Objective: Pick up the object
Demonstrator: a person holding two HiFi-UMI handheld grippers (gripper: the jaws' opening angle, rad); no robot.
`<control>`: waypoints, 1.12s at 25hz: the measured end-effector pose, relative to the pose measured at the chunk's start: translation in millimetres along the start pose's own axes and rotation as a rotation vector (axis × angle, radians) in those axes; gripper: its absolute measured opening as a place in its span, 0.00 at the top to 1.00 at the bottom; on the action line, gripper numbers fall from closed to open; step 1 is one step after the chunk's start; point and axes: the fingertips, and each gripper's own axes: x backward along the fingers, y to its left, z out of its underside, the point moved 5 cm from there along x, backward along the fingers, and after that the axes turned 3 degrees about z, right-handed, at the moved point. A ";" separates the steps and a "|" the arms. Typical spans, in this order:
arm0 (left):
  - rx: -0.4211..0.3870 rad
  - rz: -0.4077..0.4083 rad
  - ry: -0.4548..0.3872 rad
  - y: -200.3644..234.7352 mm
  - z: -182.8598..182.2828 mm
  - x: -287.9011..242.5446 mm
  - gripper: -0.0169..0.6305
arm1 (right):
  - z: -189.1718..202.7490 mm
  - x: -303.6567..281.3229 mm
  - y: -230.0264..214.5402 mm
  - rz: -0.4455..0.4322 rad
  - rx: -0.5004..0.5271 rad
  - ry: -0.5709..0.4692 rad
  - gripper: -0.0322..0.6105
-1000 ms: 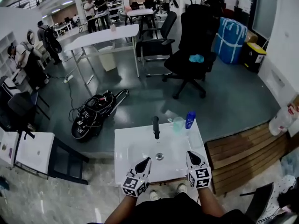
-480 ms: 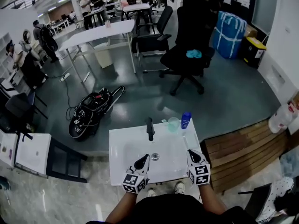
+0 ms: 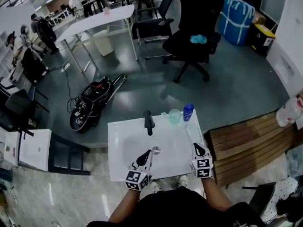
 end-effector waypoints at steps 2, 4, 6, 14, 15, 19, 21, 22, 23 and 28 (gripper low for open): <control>0.002 -0.002 0.009 -0.5 2.6 -4.1 0.94 | 7.9 -6.4 -2.8 -0.005 -0.002 0.023 0.92; 0.004 -0.003 0.020 -1.7 6.1 -7.8 0.94 | 16.7 -12.2 -5.5 -0.012 -0.009 0.050 0.89; 0.006 -0.004 0.028 -3.3 8.6 -11.1 0.94 | 22.7 -17.1 -8.4 -0.016 -0.015 0.075 0.79; 0.014 -0.004 0.052 -8.0 14.6 -20.7 0.94 | 45.5 -41.2 -22.5 -0.013 -0.050 0.146 0.43; 0.016 -0.006 0.054 -8.2 14.8 -21.4 0.94 | 49.3 -45.1 -25.0 -0.012 -0.057 0.158 0.42; 0.020 -0.017 0.058 -8.2 15.7 -22.2 0.94 | 60.9 -58.6 -33.1 -0.015 -0.069 0.199 0.36; 0.020 -0.024 0.062 -7.2 16.8 -22.8 0.94 | 64.3 -65.4 -34.8 -0.027 -0.072 0.217 0.34; 0.020 -0.027 0.062 -7.0 17.0 -23.1 0.94 | 65.6 -68.4 -35.1 -0.035 -0.073 0.226 0.34; 0.021 -0.029 0.063 -7.1 17.2 -23.2 0.94 | 66.6 -70.8 -35.1 -0.042 -0.071 0.233 0.33; 0.028 -0.044 0.063 -4.8 18.3 -21.8 0.94 | 71.1 -82.2 -32.6 -0.059 -0.052 0.261 0.33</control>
